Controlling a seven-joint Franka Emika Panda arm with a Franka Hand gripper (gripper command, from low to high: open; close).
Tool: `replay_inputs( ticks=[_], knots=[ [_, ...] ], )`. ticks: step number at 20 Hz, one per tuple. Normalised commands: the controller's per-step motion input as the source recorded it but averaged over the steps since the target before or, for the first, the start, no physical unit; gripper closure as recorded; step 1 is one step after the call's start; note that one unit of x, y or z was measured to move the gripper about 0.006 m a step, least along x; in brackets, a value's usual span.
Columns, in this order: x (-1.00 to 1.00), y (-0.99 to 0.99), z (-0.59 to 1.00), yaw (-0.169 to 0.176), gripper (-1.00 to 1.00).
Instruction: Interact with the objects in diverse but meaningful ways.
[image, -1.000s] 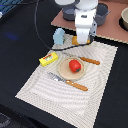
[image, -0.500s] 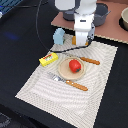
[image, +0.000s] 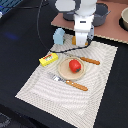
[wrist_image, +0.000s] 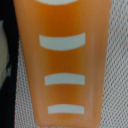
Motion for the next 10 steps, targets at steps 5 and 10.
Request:
replay_inputs(
  ticks=[5,10],
  knots=[
    [0.0,0.1,-0.21,0.012,1.0],
    [0.0,0.1,-0.23,0.008,1.0]
  ],
)
